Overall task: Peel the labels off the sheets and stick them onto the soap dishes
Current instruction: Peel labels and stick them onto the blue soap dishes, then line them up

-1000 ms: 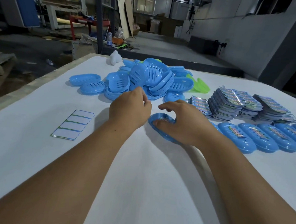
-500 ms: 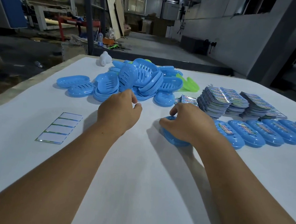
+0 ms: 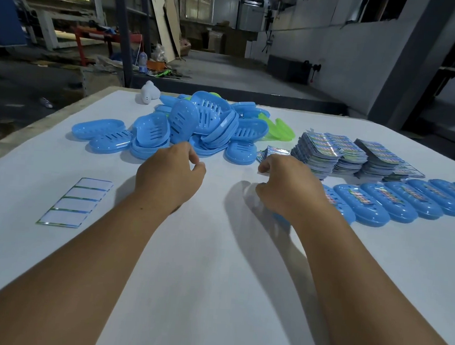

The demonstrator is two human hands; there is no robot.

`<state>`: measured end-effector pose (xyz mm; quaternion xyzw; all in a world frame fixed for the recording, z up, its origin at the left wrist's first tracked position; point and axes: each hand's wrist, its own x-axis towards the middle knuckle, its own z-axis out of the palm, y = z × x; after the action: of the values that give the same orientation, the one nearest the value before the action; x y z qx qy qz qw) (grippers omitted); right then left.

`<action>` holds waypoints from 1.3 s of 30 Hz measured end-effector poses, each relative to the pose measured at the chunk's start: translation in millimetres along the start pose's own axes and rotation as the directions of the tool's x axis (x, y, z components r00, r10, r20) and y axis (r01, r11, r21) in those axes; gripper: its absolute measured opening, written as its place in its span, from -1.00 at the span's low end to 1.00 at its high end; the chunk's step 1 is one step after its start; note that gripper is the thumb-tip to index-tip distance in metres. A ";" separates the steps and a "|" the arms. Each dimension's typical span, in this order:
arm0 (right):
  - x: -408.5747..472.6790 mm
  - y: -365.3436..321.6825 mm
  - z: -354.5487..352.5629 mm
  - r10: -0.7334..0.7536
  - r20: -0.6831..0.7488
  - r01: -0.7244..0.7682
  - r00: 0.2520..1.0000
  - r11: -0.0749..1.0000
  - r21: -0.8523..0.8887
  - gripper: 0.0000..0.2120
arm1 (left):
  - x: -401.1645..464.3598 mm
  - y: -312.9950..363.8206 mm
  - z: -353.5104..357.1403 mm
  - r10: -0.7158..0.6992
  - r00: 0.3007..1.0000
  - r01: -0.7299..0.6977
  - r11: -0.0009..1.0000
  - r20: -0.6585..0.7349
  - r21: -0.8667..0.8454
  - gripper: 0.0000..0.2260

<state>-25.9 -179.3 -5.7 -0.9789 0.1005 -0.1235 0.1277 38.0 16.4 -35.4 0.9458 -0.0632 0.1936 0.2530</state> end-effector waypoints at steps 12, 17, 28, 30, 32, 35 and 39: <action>-2.5 -16.6 15.3 -0.154 -0.111 0.173 0.982 0.968 0.180 -0.75 | 2.3 -6.6 -6.8 -0.003 0.999 0.005 0.999 -0.054 0.043 -0.79; -1.0 -17.7 18.7 -0.178 -0.112 0.200 0.978 0.950 0.239 -0.78 | 12.8 -21.1 -17.5 -0.018 0.985 0.056 0.973 -0.171 0.222 -0.69; 0.2 -15.9 20.2 -0.186 -0.111 0.209 0.976 0.942 0.262 -0.80 | 16.9 -35.5 -22.0 -0.129 0.967 0.170 0.969 -0.220 0.181 -0.78; 0.5 -15.5 20.7 -0.185 -0.103 0.207 0.977 0.942 0.266 -0.80 | 17.5 -35.4 -21.4 -0.145 0.962 0.183 0.971 -0.231 0.152 -0.79; 0.7 -15.4 20.9 -0.188 -0.099 0.209 0.977 0.941 0.266 -0.81 | 18.0 -35.5 -21.8 -0.166 0.959 0.193 0.976 -0.232 0.100 -0.81; 1.2 -15.2 20.9 -0.186 -0.096 0.206 0.978 0.939 0.274 -0.82 | 18.7 -34.4 -24.2 -0.208 0.948 0.211 0.977 -0.242 -0.013 -0.86; 1.2 -15.1 21.4 -0.181 -0.100 0.203 0.978 0.936 0.287 -0.83 | 18.1 -29.2 -28.4 -0.171 0.908 0.149 0.985 -0.383 -0.085 -0.83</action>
<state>-16.5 -160.4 -21.3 -0.9489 -0.0105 -0.1840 0.2563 51.5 55.5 -18.8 0.8834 0.0607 0.3541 0.3009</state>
